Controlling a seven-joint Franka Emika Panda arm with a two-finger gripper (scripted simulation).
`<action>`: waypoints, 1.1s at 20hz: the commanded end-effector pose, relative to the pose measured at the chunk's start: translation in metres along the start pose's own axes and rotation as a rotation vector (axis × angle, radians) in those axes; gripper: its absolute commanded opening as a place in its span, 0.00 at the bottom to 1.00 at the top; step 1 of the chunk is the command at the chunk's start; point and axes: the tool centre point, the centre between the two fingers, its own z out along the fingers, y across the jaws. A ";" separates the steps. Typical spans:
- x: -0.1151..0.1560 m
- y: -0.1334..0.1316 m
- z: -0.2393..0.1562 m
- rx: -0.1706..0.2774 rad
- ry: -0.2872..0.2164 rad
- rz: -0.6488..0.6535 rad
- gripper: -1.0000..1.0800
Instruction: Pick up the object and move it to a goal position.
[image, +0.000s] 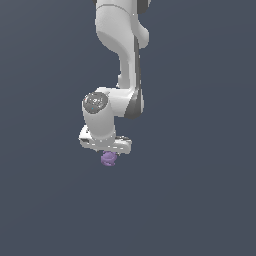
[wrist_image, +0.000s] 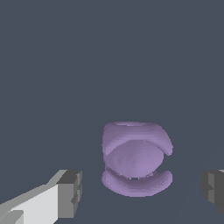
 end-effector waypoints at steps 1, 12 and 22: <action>0.001 0.002 0.002 0.000 0.001 0.006 0.96; 0.000 0.002 0.038 0.000 0.001 0.005 0.96; 0.001 0.002 0.052 0.000 0.001 0.005 0.00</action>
